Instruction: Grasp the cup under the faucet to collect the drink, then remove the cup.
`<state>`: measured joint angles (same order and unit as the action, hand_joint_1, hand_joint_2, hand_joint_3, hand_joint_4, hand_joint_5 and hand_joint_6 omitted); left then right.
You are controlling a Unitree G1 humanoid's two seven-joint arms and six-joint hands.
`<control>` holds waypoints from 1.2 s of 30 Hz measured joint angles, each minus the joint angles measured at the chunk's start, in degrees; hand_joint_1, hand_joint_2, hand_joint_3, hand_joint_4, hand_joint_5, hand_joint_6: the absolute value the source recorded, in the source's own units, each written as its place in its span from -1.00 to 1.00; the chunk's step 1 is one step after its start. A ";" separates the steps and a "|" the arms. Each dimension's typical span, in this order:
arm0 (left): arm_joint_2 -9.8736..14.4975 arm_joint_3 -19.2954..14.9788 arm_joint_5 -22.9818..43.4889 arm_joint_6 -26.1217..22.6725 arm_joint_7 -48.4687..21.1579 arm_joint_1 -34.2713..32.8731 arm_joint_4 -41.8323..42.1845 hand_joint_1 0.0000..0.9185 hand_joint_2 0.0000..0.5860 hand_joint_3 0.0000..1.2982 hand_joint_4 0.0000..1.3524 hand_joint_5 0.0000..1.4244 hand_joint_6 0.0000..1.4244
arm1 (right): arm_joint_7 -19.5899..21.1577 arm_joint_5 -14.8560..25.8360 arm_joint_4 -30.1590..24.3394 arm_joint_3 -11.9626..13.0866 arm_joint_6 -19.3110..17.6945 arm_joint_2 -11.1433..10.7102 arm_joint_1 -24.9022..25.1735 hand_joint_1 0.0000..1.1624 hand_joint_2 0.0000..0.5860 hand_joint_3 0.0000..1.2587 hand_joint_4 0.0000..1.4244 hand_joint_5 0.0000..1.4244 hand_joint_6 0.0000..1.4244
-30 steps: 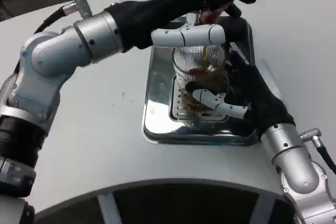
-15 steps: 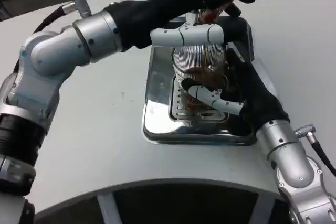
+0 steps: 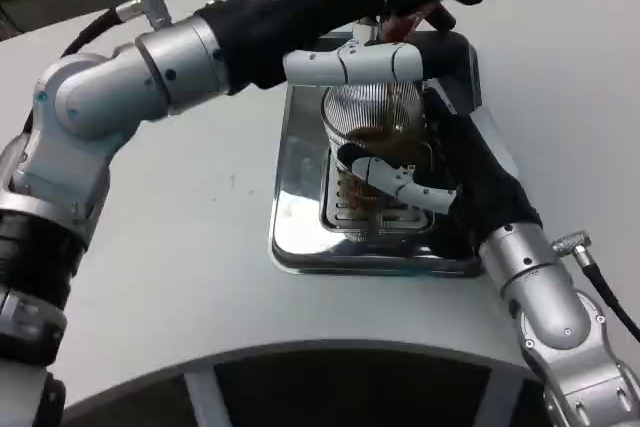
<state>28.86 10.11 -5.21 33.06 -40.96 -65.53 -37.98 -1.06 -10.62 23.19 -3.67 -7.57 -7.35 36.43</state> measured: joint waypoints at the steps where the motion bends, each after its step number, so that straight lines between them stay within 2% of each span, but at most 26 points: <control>1: 0.00 0.00 0.00 0.14 0.00 -0.09 -0.23 -1.00 -0.57 -0.76 -0.82 -0.70 -0.80 | 0.01 0.06 0.49 0.00 -0.39 0.01 0.18 0.28 -0.29 -1.00 -0.98 -0.80 -0.93; 9: 0.00 0.08 -0.02 0.73 0.01 -0.31 -1.05 -1.00 -0.57 -0.76 -0.82 -0.70 -0.80 | 0.36 0.12 1.63 0.02 -1.39 0.18 0.61 0.31 -0.28 -0.92 -0.87 -0.73 -0.84; 36: 0.13 0.10 0.00 2.16 0.01 -0.70 -2.90 -1.00 -0.54 -0.75 -0.79 -0.69 -0.80 | 7.79 -3.17 3.68 -2.03 -2.56 2.42 0.96 0.36 -0.27 -0.81 -0.68 -0.52 -0.67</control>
<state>28.99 10.22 -5.21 35.22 -40.95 -66.24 -40.88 6.73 -13.79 26.87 -5.70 -10.13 -4.93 37.39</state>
